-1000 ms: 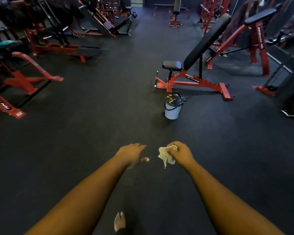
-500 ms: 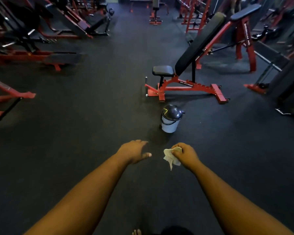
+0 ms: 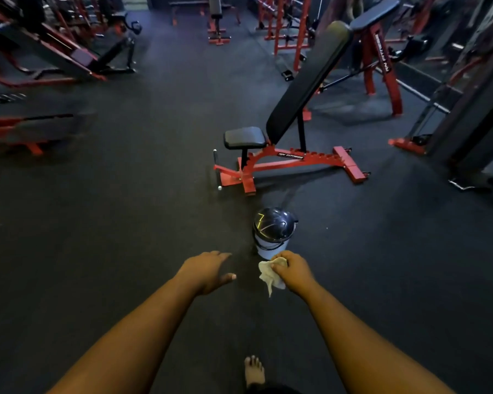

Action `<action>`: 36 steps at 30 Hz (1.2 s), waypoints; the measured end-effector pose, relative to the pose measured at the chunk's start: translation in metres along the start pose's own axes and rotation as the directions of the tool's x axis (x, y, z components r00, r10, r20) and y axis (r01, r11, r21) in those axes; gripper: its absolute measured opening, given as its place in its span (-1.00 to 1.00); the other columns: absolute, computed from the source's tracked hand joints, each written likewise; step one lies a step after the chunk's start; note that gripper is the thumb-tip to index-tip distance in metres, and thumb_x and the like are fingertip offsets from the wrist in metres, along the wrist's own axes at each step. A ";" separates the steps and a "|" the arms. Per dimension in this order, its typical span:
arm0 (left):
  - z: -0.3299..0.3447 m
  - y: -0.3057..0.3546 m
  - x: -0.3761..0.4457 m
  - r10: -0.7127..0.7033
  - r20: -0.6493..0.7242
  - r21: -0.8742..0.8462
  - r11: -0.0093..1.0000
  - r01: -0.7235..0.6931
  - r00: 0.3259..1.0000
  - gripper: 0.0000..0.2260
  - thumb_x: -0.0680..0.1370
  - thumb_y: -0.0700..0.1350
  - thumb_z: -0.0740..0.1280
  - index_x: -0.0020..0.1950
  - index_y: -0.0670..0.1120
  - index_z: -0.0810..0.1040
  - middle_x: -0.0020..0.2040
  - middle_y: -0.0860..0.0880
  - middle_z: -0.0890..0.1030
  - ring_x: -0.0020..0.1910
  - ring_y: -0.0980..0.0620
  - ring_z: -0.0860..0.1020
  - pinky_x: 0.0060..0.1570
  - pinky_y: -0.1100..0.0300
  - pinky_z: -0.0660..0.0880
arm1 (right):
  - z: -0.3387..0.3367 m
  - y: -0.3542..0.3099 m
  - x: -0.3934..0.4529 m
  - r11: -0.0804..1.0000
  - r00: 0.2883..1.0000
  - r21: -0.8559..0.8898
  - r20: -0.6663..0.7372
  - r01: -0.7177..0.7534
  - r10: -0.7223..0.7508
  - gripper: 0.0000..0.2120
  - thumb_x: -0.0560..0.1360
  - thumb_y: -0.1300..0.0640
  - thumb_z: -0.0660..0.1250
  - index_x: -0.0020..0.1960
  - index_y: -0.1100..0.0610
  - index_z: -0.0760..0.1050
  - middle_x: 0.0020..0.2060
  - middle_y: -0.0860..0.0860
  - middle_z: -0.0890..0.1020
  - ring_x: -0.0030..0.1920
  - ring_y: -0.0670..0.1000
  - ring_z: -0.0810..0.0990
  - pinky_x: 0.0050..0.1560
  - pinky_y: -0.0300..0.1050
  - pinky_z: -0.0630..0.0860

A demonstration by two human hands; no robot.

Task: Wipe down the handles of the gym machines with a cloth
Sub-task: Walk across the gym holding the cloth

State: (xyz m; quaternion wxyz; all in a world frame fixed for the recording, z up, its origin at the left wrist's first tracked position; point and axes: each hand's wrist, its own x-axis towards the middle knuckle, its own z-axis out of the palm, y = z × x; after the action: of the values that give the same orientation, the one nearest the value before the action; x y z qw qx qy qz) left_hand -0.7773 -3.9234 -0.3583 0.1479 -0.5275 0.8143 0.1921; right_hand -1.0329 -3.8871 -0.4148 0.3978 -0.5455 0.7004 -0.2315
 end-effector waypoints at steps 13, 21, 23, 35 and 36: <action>-0.102 -0.080 0.268 0.163 0.059 0.040 0.985 -0.165 0.985 -0.37 0.60 0.31 0.26 0.60 0.10 0.25 0.52 -0.02 0.40 0.47 -0.09 0.41 0.33 -0.08 0.47 | -0.031 -0.047 0.252 0.990 0.993 -0.081 -0.031 -0.119 0.117 -0.89 0.60 0.10 0.34 0.07 0.00 0.63 -0.06 -0.01 0.68 -0.03 -0.01 0.64 0.07 -0.01 0.60; -0.164 -0.158 0.423 0.270 0.180 0.045 0.958 -0.282 0.946 -0.38 0.60 0.30 0.26 0.60 0.08 0.26 0.52 -0.04 0.40 0.47 -0.11 0.41 0.34 -0.09 0.46 | -0.031 -0.088 0.387 0.966 0.948 0.046 -0.184 -0.255 0.260 -0.83 0.53 0.13 0.41 -0.10 -0.16 0.61 -0.10 -0.07 0.68 -0.06 -0.04 0.64 -0.02 -0.05 0.58; -0.174 -0.174 0.450 0.274 0.195 0.068 0.954 -0.292 0.942 -0.36 0.60 0.31 0.25 0.61 0.06 0.26 0.54 -0.05 0.39 0.48 -0.12 0.40 0.36 -0.08 0.44 | -0.029 -0.091 0.408 0.953 0.925 0.136 -0.237 -0.272 0.298 -0.89 0.51 0.17 0.44 -0.06 -0.04 0.65 -0.07 -0.02 0.70 -0.04 -0.01 0.65 0.02 -0.05 0.58; -0.204 -0.181 0.564 0.370 0.288 0.112 0.903 -0.414 0.883 -0.34 0.61 0.32 0.25 0.63 0.06 0.23 0.56 -0.06 0.36 0.48 -0.13 0.39 0.37 -0.09 0.44 | -0.025 -0.076 0.498 0.877 0.847 0.259 -0.254 -0.406 0.467 -0.93 0.51 0.10 0.43 -0.03 -0.04 0.65 -0.06 -0.05 0.69 -0.03 -0.02 0.65 0.05 -0.02 0.60; -0.203 -0.179 0.573 0.376 0.299 0.114 0.899 -0.423 0.877 -0.35 0.61 0.31 0.25 0.63 0.06 0.23 0.56 -0.06 0.37 0.48 -0.13 0.39 0.37 -0.10 0.44 | -0.023 -0.068 0.505 0.871 0.843 0.262 -0.249 -0.416 0.477 -0.93 0.50 0.08 0.43 -0.04 -0.05 0.65 -0.06 -0.07 0.70 -0.02 -0.02 0.65 0.05 -0.01 0.60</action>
State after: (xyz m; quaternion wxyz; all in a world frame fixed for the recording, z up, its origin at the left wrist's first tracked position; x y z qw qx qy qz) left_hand -0.8498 -4.5443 -0.4609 0.2601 -0.3012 0.8916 0.2160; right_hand -1.0568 -4.3887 -0.5036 0.3795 -0.2818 0.8349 -0.2820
